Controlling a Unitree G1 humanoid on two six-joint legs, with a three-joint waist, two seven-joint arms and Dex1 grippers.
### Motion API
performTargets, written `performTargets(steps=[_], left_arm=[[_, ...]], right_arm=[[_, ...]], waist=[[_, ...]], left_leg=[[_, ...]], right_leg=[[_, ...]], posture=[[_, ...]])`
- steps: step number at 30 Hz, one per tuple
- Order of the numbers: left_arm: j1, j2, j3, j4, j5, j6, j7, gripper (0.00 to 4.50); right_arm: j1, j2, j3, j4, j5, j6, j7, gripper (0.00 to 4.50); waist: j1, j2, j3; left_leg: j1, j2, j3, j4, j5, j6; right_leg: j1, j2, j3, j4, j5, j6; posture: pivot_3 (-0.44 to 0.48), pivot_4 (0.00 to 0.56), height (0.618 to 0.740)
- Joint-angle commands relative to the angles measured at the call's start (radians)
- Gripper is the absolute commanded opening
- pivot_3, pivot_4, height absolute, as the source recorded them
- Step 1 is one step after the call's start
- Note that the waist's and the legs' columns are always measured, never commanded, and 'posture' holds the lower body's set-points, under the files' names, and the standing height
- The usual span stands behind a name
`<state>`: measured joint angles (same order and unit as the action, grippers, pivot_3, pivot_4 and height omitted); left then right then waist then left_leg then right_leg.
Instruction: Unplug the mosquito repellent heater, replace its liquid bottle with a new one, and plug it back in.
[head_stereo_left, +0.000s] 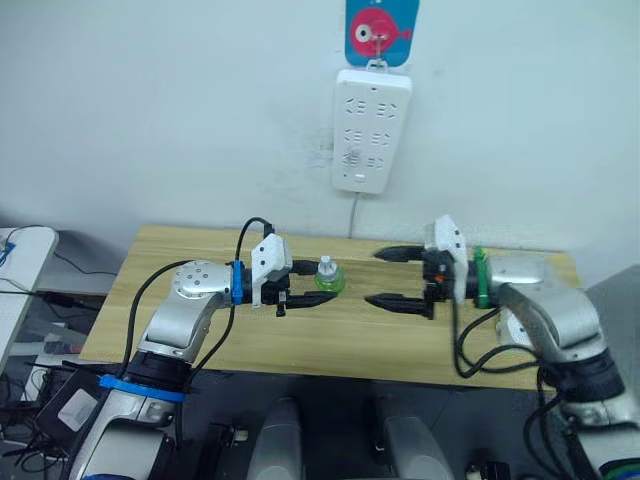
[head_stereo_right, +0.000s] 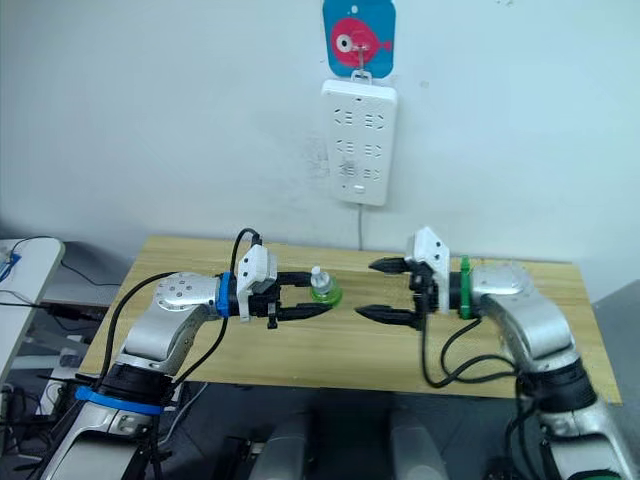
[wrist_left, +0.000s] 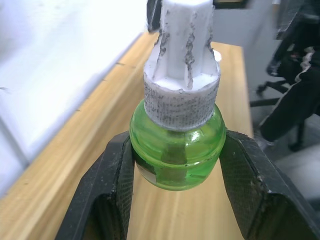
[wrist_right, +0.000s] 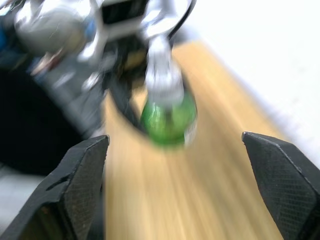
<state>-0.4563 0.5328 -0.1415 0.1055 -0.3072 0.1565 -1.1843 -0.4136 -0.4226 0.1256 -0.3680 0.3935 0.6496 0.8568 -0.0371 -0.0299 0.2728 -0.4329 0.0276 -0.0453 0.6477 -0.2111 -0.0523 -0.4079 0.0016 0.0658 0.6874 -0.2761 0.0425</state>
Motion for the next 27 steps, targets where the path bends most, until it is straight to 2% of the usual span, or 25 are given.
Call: performTargets(steps=[1, 4, 9, 12, 19, 20, 23, 27], left_arm=[[-0.009, -0.010, -0.001, -0.029, -0.006, 0.008, 0.005, 2.16], [-0.023, -0.014, -0.010, -0.026, -0.007, 0.012, -0.008, 2.16], [-0.041, -0.013, -0.019, -0.017, -0.009, 0.014, -0.033, 2.16], [-0.043, -0.016, -0.024, -0.020, -0.008, 0.016, -0.042, 2.16], [-0.032, -0.017, -0.026, -0.032, -0.005, 0.006, -0.041, 2.16], [-0.027, -0.015, -0.027, -0.039, -0.007, 0.008, -0.043, 2.16], [-0.013, -0.008, -0.034, -0.065, -0.016, 0.010, -0.062, 2.16], [0.025, 0.026, -0.070, -0.164, -0.053, 0.027, -0.160, 2.16]], right_arm=[[0.023, 0.091, 0.056, -0.118, -0.064, 0.015, -0.197, 4.47], [0.030, 0.143, 0.086, -0.122, -0.077, 0.039, -0.263, 4.47], [0.017, 0.156, 0.080, -0.105, -0.059, 0.071, -0.294, 4.47], [0.019, 0.145, 0.080, -0.107, -0.035, 0.088, -0.278, 3.89], [0.018, 0.114, 0.082, -0.124, 0.010, 0.117, -0.245, 1.30], [0.017, 0.105, 0.083, -0.124, 0.018, 0.121, -0.235, 1.06], [-0.002, 0.071, 0.096, -0.102, 0.033, 0.105, -0.172, 1.06], [-0.102, -0.023, 0.142, 0.063, 0.075, -0.086, 0.199, 1.06]], waist=[[0.002, 0.000, -0.003], [0.004, 0.000, -0.013], [0.005, 0.000, -0.020], [0.004, -0.001, -0.021], [0.004, -0.001, -0.021], [0.004, -0.001, -0.021], [0.004, -0.001, -0.021], [0.001, -0.001, -0.021]], left_leg=[[0.000, 0.000, 0.000, 0.000, 0.000, 0.000], [0.000, -0.001, 0.000, 0.000, 0.000, 0.000], [0.000, -0.001, 0.001, 0.000, 0.000, 0.001], [0.000, 0.000, 0.000, 0.000, 0.000, 0.001], [0.000, 0.000, 0.000, 0.000, 0.000, 0.001], [0.000, 0.000, 0.000, 0.000, 0.000, 0.001], [0.000, 0.000, 0.000, 0.000, 0.000, 0.001], [0.000, 0.000, 0.000, 0.000, 0.000, 0.001]], right_leg=[[0.000, 0.000, 0.000, 0.001, 0.000, 0.000], [0.000, 0.004, 0.000, 0.001, 0.000, 0.000], [0.000, 0.004, 0.001, 0.000, 0.000, 0.000], [0.000, 0.005, 0.000, 0.000, 0.000, -0.001], [0.000, 0.005, 0.000, 0.001, -0.001, -0.001], [0.000, 0.005, 0.000, 0.001, -0.001, -0.001], [0.000, 0.005, 0.000, 0.001, -0.001, -0.001], [0.000, 0.006, 0.000, 0.001, -0.001, -0.001]], posture=[[-0.007, 0.162, 0.740], [-0.013, 0.162, 0.740], [-0.019, 0.165, 0.740], [-0.019, 0.165, 0.740], [-0.011, 0.172, 0.740], [-0.009, 0.174, 0.740], [-0.005, 0.176, 0.740], [-0.019, 0.173, 0.740]])
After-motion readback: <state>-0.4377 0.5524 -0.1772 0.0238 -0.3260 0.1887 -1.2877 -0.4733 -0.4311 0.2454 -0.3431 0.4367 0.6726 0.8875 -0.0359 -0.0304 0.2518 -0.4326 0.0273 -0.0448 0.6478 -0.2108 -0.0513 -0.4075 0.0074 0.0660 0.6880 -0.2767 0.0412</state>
